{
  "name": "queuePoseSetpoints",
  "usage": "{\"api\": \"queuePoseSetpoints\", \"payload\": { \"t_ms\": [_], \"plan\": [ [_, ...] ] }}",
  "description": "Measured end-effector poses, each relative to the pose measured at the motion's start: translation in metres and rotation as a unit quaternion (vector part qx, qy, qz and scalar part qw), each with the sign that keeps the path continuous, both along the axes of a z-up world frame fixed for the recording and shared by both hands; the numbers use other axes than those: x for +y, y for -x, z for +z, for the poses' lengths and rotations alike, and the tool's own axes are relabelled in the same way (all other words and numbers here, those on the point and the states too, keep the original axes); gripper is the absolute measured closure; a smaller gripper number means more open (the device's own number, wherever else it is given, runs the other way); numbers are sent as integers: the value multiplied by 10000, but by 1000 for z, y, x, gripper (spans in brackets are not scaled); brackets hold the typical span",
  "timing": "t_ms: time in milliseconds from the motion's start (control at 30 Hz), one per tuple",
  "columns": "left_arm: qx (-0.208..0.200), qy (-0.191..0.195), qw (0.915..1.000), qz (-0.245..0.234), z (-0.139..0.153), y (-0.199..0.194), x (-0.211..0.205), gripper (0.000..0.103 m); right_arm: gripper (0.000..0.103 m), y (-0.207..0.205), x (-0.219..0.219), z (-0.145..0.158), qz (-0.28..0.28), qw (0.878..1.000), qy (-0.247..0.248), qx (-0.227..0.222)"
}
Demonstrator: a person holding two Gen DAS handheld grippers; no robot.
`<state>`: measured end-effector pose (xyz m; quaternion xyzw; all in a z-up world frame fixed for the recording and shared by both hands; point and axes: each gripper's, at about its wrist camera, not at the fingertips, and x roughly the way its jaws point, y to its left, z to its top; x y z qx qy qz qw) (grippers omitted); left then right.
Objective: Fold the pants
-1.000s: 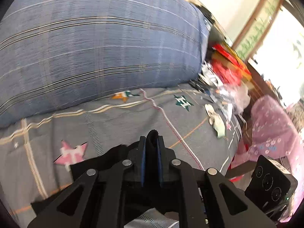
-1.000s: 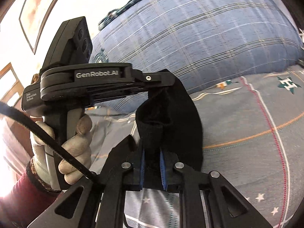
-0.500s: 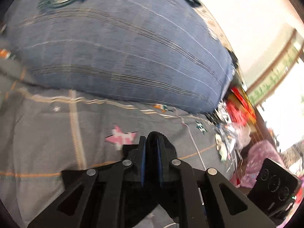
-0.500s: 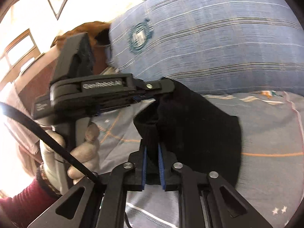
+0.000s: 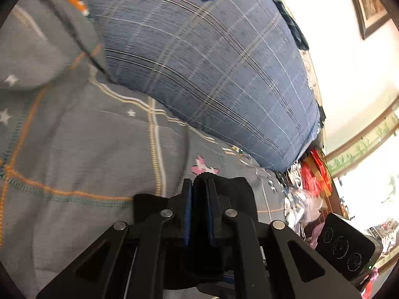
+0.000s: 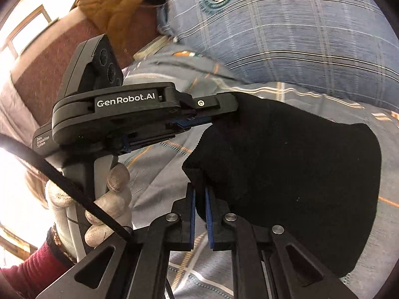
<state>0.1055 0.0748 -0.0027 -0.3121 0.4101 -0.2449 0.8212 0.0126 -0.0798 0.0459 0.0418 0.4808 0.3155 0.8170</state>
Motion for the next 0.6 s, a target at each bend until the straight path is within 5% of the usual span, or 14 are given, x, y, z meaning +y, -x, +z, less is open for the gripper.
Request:
{"api": "queuePoseSetpoints", "payload": {
  "t_ms": [167, 333, 367, 467, 600],
  "plan": [
    [504, -451, 9975, 226, -30, -6, 5, 92, 94, -10, 11, -28, 60, 9993, 216, 291],
    [776, -282, 9961, 316, -44, -2, 22, 71, 90, -11, 1, -51, 66, 9985, 4, 539],
    [784, -258, 9959, 369, -42, 1, 28, 63, 85, -9, -1, -48, 103, 9986, -76, 517],
    [759, -312, 9955, 464, -33, 11, 41, 60, 42, 4, -11, -32, 240, 9985, -311, 373],
    [610, -480, 9947, 678, -16, 29, 48, 60, 35, 27, -39, 1, 289, 9982, -520, -65]
  ]
}}
